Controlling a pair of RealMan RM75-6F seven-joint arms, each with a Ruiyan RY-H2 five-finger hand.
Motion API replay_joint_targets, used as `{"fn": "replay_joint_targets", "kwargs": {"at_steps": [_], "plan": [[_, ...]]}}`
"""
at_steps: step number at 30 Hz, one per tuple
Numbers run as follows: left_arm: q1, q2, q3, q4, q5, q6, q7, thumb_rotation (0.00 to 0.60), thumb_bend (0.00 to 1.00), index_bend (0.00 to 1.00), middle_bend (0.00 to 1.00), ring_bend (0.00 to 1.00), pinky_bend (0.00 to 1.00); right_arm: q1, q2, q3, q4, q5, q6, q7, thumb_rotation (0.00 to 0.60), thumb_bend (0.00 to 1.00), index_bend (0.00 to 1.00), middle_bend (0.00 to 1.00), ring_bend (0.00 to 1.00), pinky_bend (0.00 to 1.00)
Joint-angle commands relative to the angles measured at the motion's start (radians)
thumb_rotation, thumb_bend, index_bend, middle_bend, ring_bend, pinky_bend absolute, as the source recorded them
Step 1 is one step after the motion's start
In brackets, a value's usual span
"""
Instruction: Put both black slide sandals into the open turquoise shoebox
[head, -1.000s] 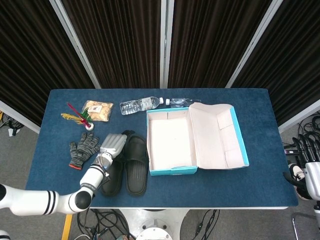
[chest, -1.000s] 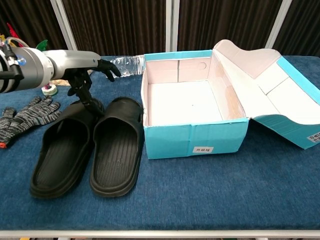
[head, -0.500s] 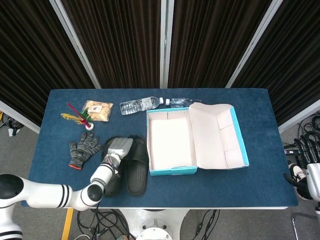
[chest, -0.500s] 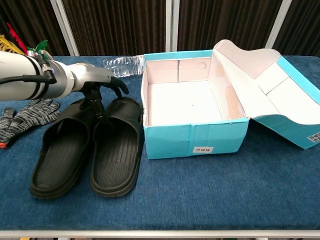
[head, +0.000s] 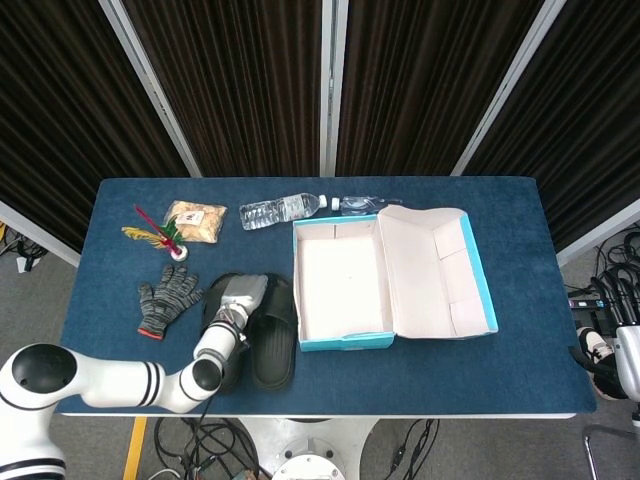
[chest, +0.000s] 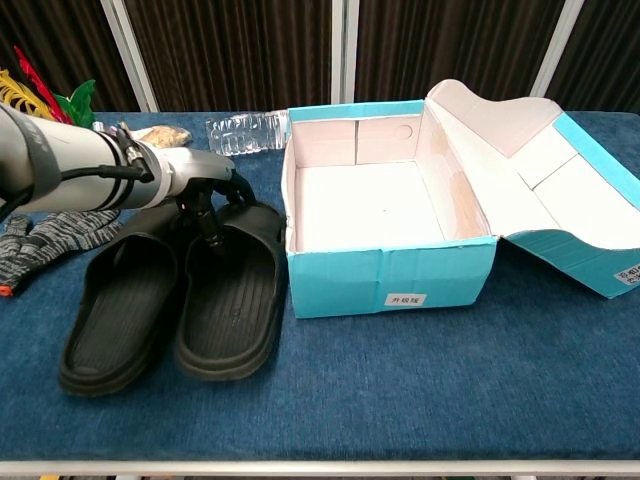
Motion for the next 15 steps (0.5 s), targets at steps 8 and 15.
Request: {"fn": "replay_joint_targets", "kwargs": {"at_steps": [8,15], "plan": [[0.062,0.030,-0.031,-0.066,0.121,0.095,-0.088,0.600,0.02,0.57,0.59,0.92,0.84,0.001,0.000,0.002,0.004,-0.005,0.005,0.006,0.600,0.04,0.00,0.03,0.00,0.00],[0.114,0.126,-0.058,-0.194,0.190,0.173,-0.135,0.600,0.02,0.56,0.58,0.91,0.84,-0.002,-0.002,0.001,0.011,-0.011,0.013,0.015,0.600,0.04,0.00,0.03,0.00,0.00]]}}
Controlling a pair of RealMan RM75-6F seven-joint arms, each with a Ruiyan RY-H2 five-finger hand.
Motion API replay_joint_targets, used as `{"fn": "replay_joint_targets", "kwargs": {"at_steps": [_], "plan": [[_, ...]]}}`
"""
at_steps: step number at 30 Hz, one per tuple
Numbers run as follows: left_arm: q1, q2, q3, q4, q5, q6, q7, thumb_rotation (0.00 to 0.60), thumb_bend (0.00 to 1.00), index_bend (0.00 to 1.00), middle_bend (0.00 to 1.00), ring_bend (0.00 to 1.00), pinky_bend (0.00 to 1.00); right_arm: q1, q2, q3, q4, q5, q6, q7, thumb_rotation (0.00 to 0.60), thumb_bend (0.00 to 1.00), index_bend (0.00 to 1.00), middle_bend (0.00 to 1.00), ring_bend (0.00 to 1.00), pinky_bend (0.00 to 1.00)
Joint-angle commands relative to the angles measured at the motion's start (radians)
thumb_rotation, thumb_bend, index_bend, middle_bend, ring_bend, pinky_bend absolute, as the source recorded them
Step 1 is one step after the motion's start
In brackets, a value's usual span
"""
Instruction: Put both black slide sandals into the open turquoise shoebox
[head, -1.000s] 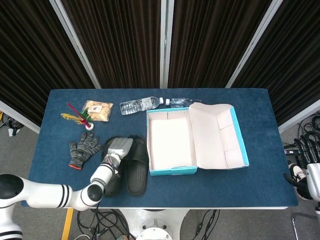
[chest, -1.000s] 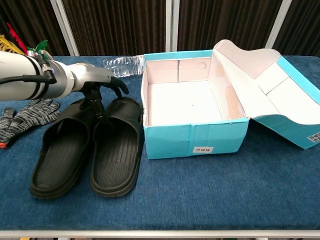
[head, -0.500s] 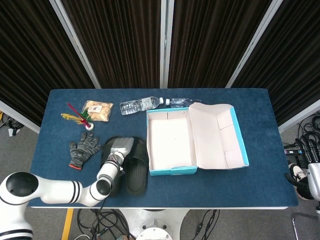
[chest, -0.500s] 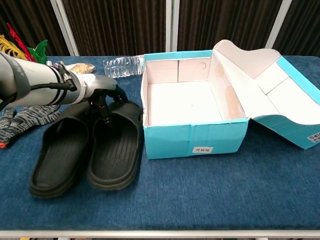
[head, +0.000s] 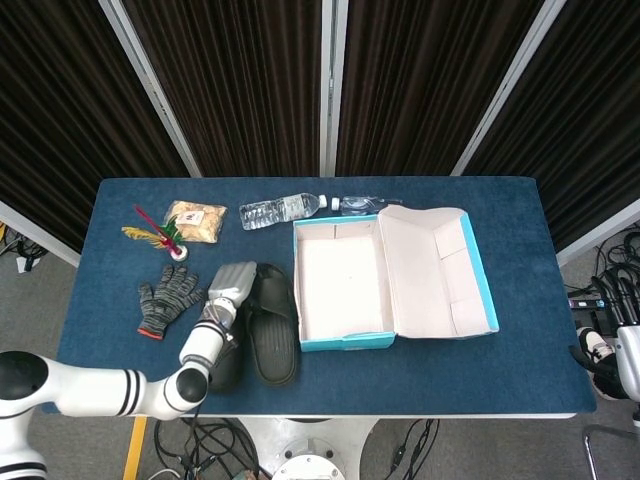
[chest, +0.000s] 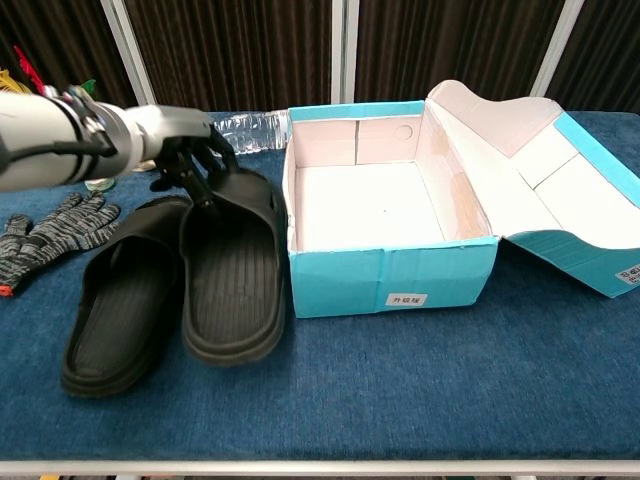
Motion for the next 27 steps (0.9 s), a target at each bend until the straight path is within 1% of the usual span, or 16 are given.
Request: {"fn": "replay_joint_targets", "kwargs": {"at_steps": [1,5,9,12,13,15,18,21,24,27], "plan": [[0.037,0.066,-0.015,-0.077,0.042,0.050,-0.027,0.600,0.02,0.56,0.58,0.91,0.84,-0.001,0.000,0.000,0.003,-0.002,0.002,0.004,0.600,0.04,0.00,0.03,0.00,0.00],[0.073,0.130,-0.015,-0.139,0.075,0.099,-0.040,0.600,0.02,0.56,0.58,0.91,0.84,-0.003,0.000,0.000,0.007,-0.005,0.008,0.010,0.600,0.04,0.00,0.03,0.00,0.00],[0.124,0.195,-0.044,-0.186,0.132,0.118,-0.115,0.600,0.02,0.56,0.58,0.91,0.84,-0.003,0.001,0.001,0.009,-0.005,0.010,0.010,0.600,0.04,0.00,0.03,0.00,0.00],[0.164,0.228,-0.097,-0.194,0.211,0.097,-0.229,0.600,0.02,0.56,0.58,0.90,0.84,0.000,0.002,0.002,0.006,-0.009,0.010,0.005,0.600,0.04,0.00,0.03,0.00,0.00],[0.175,0.231,-0.119,-0.191,0.248,0.087,-0.275,0.600,0.02,0.56,0.58,0.89,0.84,0.002,0.004,0.003,0.003,-0.012,0.010,0.002,0.600,0.04,0.00,0.03,0.00,0.00],[0.181,0.230,-0.146,-0.182,0.303,0.061,-0.333,0.600,0.02,0.56,0.58,0.87,0.84,0.003,0.007,0.004,-0.003,-0.014,0.010,-0.005,0.600,0.04,0.00,0.03,0.00,0.00],[0.164,0.209,-0.184,-0.154,0.371,-0.006,-0.406,0.600,0.02,0.56,0.57,0.84,0.84,0.006,0.015,0.006,-0.018,-0.018,0.012,-0.020,0.600,0.04,0.00,0.03,0.00,0.00],[0.125,0.148,-0.224,-0.087,0.412,-0.079,-0.487,0.600,0.02,0.55,0.57,0.82,0.82,0.007,0.024,0.007,-0.034,-0.021,0.012,-0.035,0.600,0.04,0.00,0.03,0.00,0.01],[0.072,0.064,-0.251,0.012,0.436,-0.134,-0.545,0.600,0.02,0.55,0.58,0.79,0.78,0.006,0.032,0.005,-0.049,-0.021,0.011,-0.045,0.600,0.04,0.00,0.03,0.00,0.01],[0.016,-0.030,-0.258,0.135,0.462,-0.158,-0.571,0.600,0.02,0.55,0.58,0.76,0.75,0.003,0.042,0.006,-0.062,-0.014,0.011,-0.055,0.600,0.04,0.00,0.03,0.00,0.01]]}}
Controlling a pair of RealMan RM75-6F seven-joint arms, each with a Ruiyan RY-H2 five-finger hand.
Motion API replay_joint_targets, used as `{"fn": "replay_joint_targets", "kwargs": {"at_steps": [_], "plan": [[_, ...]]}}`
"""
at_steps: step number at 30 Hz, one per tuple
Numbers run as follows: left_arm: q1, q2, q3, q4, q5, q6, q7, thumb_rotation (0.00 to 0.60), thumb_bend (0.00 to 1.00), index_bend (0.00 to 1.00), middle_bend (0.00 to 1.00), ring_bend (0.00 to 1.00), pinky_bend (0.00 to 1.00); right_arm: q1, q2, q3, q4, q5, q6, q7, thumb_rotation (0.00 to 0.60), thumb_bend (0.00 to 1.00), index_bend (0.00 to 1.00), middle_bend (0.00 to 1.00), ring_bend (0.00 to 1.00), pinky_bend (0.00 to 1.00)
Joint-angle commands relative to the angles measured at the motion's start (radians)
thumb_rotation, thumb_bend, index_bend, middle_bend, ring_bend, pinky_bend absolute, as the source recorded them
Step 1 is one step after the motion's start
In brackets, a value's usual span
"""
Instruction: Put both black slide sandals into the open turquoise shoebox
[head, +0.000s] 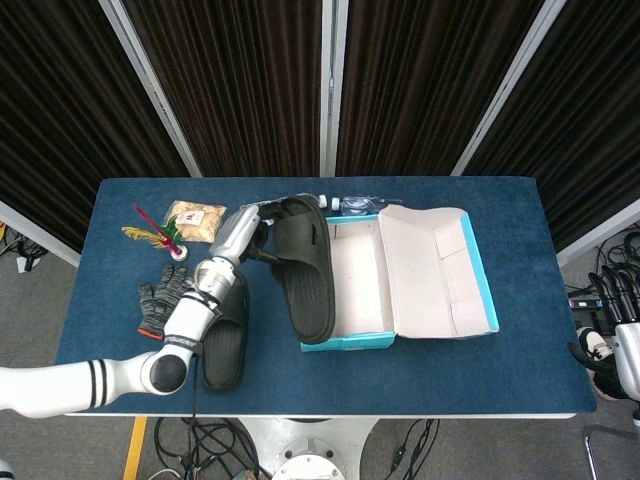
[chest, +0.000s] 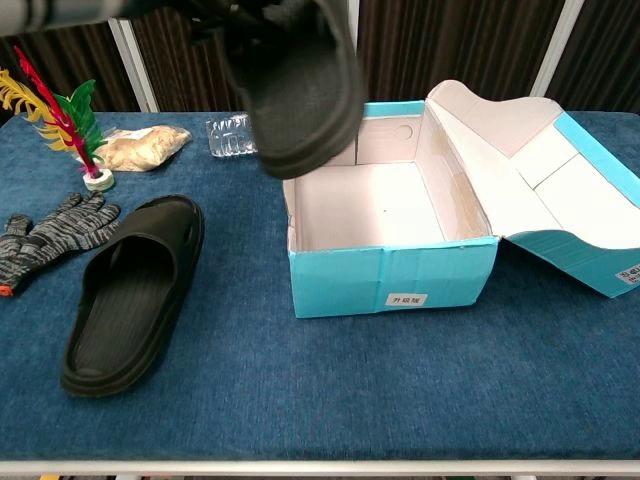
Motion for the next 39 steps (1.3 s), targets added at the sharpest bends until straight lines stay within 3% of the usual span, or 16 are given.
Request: {"fn": "replay_joint_targets", "kwargs": {"at_steps": [1,7,23,39], "plan": [[-0.093,-0.148,-0.035,0.184,0.050,-0.064,-0.068,0.600,0.02,0.55,0.58,0.76,0.74,-0.003,0.008,0.001,-0.010,0.007,0.000,-0.010,0.600,0.04,0.00,0.03,0.00,0.01],[-0.171,-0.298,-0.068,0.401,0.051,-0.122,-0.152,0.600,0.02,0.55,0.58,0.74,0.71,-0.004,0.022,0.004,-0.033,0.018,-0.004,-0.032,0.600,0.04,0.00,0.03,0.00,0.01],[-0.277,-0.572,-0.053,0.885,0.220,-0.213,-0.316,0.600,0.00,0.55,0.58,0.72,0.68,0.004,0.037,0.012,-0.064,0.052,-0.033,-0.064,0.600,0.04,0.00,0.03,0.00,0.02],[-0.343,-0.733,-0.061,1.143,0.324,-0.285,-0.464,0.600,0.00,0.55,0.58,0.72,0.65,0.001,0.040,0.016,-0.064,0.078,-0.042,-0.066,0.600,0.04,0.00,0.03,0.00,0.02]]}}
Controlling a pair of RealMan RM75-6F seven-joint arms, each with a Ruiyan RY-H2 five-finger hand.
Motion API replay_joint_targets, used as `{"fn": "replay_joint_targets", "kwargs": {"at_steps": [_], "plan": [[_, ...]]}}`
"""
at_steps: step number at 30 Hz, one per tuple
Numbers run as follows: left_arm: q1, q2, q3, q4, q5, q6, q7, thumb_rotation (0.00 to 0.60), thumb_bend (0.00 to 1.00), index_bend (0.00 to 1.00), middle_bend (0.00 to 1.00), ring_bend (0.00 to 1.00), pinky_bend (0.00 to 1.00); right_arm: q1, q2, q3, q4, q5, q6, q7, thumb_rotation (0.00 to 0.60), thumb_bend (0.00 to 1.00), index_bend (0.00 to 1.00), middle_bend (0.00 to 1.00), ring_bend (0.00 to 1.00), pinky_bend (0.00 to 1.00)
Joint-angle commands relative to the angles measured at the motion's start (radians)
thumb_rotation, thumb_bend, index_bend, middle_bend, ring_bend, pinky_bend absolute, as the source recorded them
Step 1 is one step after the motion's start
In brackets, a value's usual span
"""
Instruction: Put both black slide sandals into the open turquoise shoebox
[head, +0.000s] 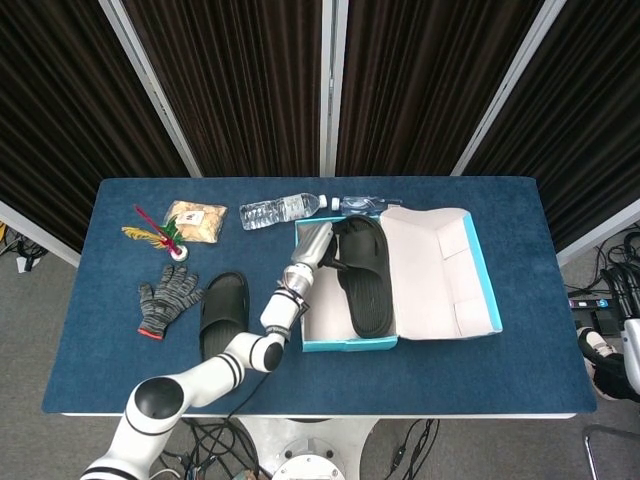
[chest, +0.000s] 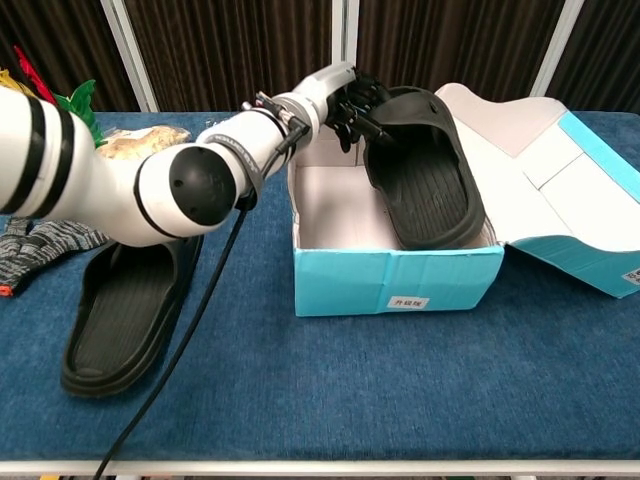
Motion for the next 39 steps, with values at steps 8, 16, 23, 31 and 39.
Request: {"fn": "replay_joint_targets", "kwargs": {"at_steps": [8,16,23,31,39], "plan": [[-0.026,-0.060,-0.004,0.097,0.033,-0.063,-0.044,0.600,0.00,0.54,0.57,0.70,0.62,-0.004,0.004,0.001,-0.006,0.003,0.004,-0.004,0.600,0.04,0.00,0.03,0.00,0.02],[-0.037,-0.089,-0.013,0.155,0.029,-0.096,-0.021,0.600,0.00,0.53,0.57,0.69,0.61,-0.007,0.006,0.000,-0.012,0.002,0.009,-0.010,0.600,0.04,0.00,0.03,0.00,0.02],[-0.039,-0.095,0.000,0.179,0.025,-0.101,0.022,0.600,0.00,0.51,0.55,0.68,0.60,-0.008,0.009,0.001,-0.020,0.003,0.009,-0.017,0.600,0.04,0.00,0.03,0.00,0.02],[-0.033,-0.095,0.038,0.171,0.022,-0.068,0.087,0.600,0.00,0.40,0.43,0.59,0.59,-0.011,0.011,0.000,-0.025,0.000,0.013,-0.018,0.600,0.04,0.00,0.03,0.00,0.02],[-0.024,-0.095,0.064,0.146,0.043,-0.003,0.104,0.600,0.00,0.09,0.07,0.15,0.48,-0.017,0.008,-0.003,-0.020,-0.006,0.022,-0.005,0.600,0.04,0.00,0.03,0.00,0.02]]}}
